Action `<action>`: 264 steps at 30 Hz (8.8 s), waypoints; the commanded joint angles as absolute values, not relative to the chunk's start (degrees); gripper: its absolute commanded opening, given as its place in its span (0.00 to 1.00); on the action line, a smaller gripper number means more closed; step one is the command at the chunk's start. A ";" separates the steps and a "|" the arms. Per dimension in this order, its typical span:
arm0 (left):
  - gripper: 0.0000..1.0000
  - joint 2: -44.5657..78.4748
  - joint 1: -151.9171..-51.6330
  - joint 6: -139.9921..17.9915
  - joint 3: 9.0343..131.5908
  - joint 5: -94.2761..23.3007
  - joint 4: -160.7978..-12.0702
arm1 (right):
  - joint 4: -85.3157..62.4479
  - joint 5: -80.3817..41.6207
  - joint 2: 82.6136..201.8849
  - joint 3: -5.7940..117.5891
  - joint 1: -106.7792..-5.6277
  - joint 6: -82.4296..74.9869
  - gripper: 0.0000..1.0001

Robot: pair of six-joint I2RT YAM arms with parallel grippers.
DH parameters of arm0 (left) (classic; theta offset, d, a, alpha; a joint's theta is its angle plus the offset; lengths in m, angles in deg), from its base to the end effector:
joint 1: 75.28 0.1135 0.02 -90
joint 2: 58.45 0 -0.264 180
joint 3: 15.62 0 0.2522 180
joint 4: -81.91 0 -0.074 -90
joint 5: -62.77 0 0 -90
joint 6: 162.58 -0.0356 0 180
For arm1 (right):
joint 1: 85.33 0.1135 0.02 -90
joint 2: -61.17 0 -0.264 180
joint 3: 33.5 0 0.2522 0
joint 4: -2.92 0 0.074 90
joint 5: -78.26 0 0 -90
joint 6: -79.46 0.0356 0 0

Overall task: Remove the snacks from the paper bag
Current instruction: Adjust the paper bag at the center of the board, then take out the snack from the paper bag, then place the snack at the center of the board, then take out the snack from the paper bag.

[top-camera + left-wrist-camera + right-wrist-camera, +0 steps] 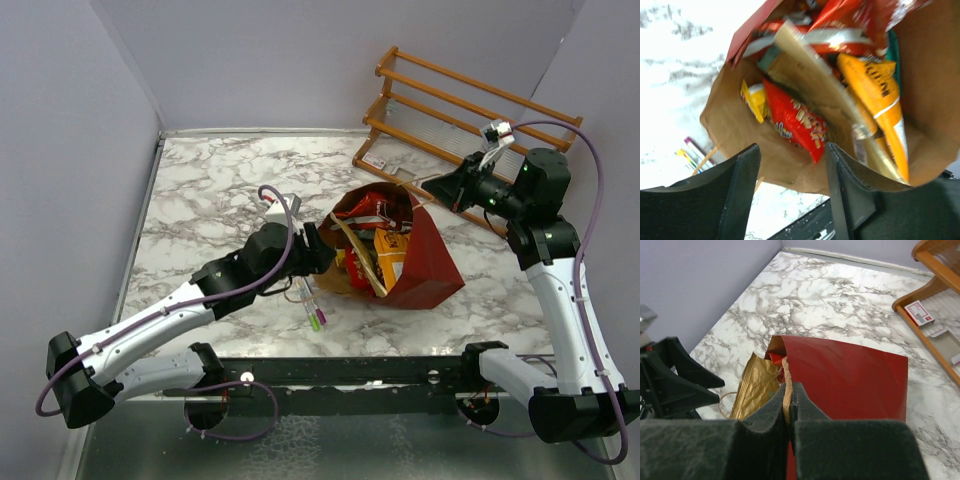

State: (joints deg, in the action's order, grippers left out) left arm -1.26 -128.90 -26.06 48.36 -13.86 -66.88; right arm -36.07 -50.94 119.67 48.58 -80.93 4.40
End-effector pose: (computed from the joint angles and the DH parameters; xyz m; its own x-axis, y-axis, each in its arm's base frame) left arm 0.1409 -0.1773 0.3203 -0.6465 -0.3127 -0.6959 0.2751 0.7552 -0.5949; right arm 0.2088 0.0386 0.4125 -0.4279 0.1674 -0.8882 -0.5761 0.7066 0.4108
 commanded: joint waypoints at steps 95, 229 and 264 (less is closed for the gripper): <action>0.00 23.15 -103.95 -57.86 64.62 13.78 -56.21 | -32.22 -44.76 115.48 43.42 -80.98 6.37 0.01; 0.76 27.56 -118.59 -107.49 71.74 -49.33 -77.98 | -33.33 -42.23 114.04 43.59 -78.29 5.36 0.01; 0.00 30.82 -119.04 -99.32 73.41 -43.68 -79.30 | -33.10 -41.98 113.97 43.50 -78.23 5.27 0.01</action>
